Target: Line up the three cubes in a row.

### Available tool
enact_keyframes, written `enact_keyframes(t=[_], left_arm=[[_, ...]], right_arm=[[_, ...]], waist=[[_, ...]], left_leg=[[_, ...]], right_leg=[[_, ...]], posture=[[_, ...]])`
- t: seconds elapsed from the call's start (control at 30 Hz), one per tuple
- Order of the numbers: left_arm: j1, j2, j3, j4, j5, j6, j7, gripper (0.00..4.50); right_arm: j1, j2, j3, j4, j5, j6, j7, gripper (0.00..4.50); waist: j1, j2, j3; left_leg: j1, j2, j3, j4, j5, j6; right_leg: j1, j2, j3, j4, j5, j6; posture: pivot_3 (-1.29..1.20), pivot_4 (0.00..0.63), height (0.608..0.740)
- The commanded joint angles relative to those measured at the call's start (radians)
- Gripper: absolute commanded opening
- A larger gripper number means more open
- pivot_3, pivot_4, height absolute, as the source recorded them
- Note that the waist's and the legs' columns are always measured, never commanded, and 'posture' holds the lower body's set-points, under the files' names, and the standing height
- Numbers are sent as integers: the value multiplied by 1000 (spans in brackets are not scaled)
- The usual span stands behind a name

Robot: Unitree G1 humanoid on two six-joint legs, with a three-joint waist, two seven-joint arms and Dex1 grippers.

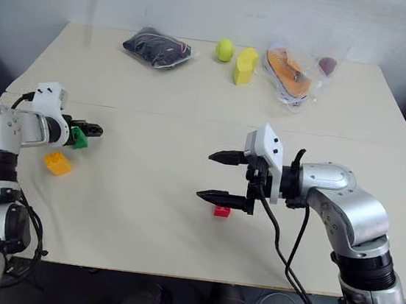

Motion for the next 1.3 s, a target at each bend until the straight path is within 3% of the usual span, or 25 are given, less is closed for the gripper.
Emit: enact_keyframes(t=[0.03,0.17,0.4,0.57,0.63,0.77,0.93,1.13,1.3], left_arm=[[-30,-2,22,4,25,-5,19,4500],[-10,-20,44,-31,23,36,31,3702],[5,-31,65,-54,36,59,35,1551],[6,-27,65,-67,45,68,17,1510],[14,14,-9,-91,38,29,-75,1510],[66,134,-261,-329,-68,-32,-449,1510],[87,229,-463,-569,-148,-118,-772,1510],[102,268,-705,-674,-28,-458,-1064,1510],[60,166,-836,-552,109,-656,-1143,1510]], right_arm=[[1,2,-24,-43,32,-4,-13,4475],[12,-1,-28,-45,35,-9,-24,4500],[18,-2,-19,-41,27,-28,-28,4500],[17,-15,-9,-20,6,-60,-6,4500],[15,-29,-12,-5,-6,-75,14,4500],[26,-79,-33,5,-3,-85,69,4500],[104,-190,-67,-16,19,-114,189,4500],[221,-291,-108,-5,-44,-213,252,4500],[328,-305,-172,-20,-53,-217,203,4500]], waist=[[0,0,0],[1,0,0],[1,0,0],[1,0,0],[1,0,0],[-1,-1,0],[8,-1,0],[2,0,0],[11,0,0]], left_leg=[[0,0,0,0,0,0],[0,0,0,0,0,0],[0,0,0,0,0,0],[0,0,0,0,0,0],[0,0,0,0,0,0],[0,0,0,0,0,0],[0,-1,0,0,0,0],[1,0,1,0,0,0],[1,0,2,1,0,0]], right_leg=[[0,0,0,0,0,0],[0,0,0,0,0,0],[0,0,0,0,0,0],[0,0,0,0,0,0],[0,0,0,0,0,0],[0,0,0,0,0,0],[1,-1,0,-1,0,0],[1,1,1,-1,0,0],[1,3,2,-4,0,0]], posture=[[0,150,740],[0,150,740],[0,150,740],[0,150,740],[0,150,740],[0,150,740],[0,150,740],[0,150,740],[0,150,740]])
